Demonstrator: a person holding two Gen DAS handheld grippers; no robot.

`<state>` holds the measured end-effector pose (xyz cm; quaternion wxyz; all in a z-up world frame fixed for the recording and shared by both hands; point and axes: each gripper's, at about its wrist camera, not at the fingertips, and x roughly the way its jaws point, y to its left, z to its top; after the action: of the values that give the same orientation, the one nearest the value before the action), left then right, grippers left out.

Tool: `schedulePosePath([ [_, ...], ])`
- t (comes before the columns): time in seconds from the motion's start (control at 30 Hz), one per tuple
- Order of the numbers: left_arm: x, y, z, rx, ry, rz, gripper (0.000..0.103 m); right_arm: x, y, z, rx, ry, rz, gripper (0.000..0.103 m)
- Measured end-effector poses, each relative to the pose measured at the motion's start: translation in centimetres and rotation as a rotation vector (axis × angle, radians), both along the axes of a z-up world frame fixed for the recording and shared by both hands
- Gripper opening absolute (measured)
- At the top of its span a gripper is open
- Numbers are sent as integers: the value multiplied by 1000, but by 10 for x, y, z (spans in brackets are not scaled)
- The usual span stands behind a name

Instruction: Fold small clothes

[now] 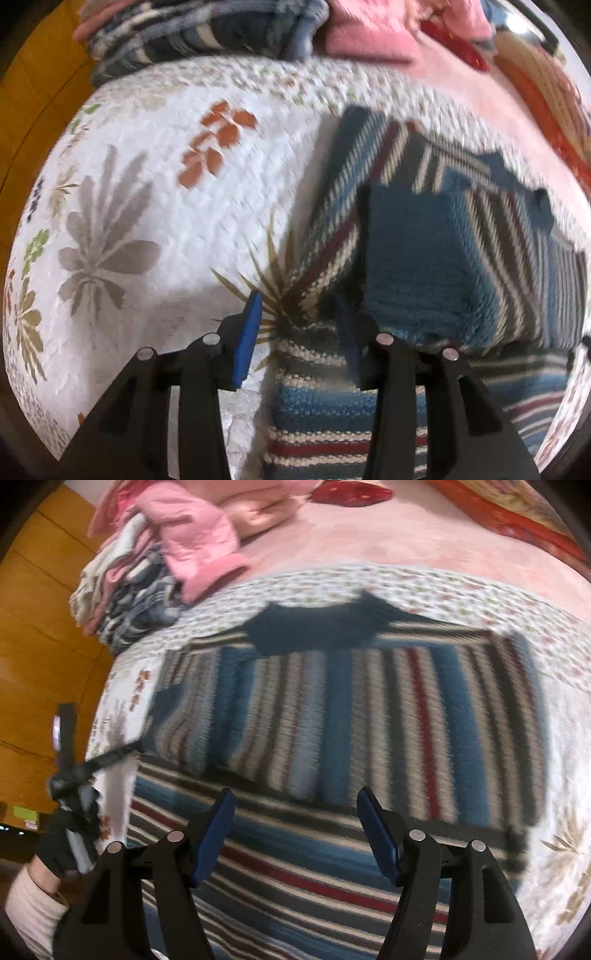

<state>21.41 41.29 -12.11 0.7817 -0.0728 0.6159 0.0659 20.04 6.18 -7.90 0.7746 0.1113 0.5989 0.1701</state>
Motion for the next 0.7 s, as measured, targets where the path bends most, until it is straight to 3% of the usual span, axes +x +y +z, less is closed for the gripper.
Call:
schedulePosePath([
  [0.07, 1, -2, 1, 12, -3, -16, 41, 14, 22, -5, 24, 16, -3, 69],
  [0.17, 1, 4, 7, -38, -8, 32, 39, 32, 51, -19, 101, 73, -19, 69],
  [0.37, -3, 22, 28, -48, -69, 103, 41, 48, 100, -47, 43, 130, 2, 67],
  [0.43, -3, 26, 30, -59, -72, 118, 41, 50, 109, -55, 36, 149, 10, 41],
  [0.53, -3, 26, 32, -71, -73, 127, 41, 50, 113, -54, 37, 156, 8, 21],
  [0.7, 1, 19, 37, -84, -94, 101, 41, 46, 109, -16, -4, 53, 47, 16],
])
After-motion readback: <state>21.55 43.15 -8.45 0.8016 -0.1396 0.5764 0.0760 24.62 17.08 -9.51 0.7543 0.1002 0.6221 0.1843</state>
